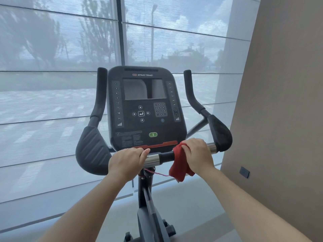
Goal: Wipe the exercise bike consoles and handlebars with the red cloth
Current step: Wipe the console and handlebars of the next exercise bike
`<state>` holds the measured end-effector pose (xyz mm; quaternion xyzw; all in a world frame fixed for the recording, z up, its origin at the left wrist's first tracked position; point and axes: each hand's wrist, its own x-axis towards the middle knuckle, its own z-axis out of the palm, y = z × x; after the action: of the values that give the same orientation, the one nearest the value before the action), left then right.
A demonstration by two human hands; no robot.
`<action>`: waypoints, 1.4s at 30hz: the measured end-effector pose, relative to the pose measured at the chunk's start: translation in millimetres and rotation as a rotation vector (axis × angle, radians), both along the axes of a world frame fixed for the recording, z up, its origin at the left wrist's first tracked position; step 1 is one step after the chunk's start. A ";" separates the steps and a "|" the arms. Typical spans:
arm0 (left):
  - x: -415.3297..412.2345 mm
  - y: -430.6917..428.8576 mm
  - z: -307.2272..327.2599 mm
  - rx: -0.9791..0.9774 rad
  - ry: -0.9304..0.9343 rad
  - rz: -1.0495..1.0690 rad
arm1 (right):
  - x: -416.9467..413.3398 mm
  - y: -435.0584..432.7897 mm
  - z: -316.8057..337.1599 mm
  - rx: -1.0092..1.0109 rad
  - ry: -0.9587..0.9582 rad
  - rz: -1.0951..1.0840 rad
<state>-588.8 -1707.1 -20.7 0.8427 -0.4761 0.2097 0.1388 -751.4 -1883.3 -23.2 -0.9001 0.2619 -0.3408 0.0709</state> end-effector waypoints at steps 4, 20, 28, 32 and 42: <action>3.9 5.8 11.5 -0.112 0.240 -0.154 | 12.1 24.3 11.3 0.171 -0.223 0.143; 53.4 116.4 32.5 -0.310 0.278 -0.139 | 108.2 154.9 1.4 -0.128 0.073 0.314; 47.5 113.0 25.1 -0.279 0.277 -0.241 | 46.1 79.4 -5.3 -0.135 0.114 -0.031; 28.0 84.6 23.0 -0.272 0.286 -0.312 | 44.4 74.4 -3.9 -0.056 0.130 -0.022; -21.7 23.9 16.6 -0.189 0.286 -0.420 | 2.9 28.6 7.1 -0.115 0.246 0.014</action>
<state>-610.6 -1683.3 -4.0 0.7297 -0.5944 0.0988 0.3233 -748.5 -1854.8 -16.1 -0.9395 0.2421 -0.2420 -0.0109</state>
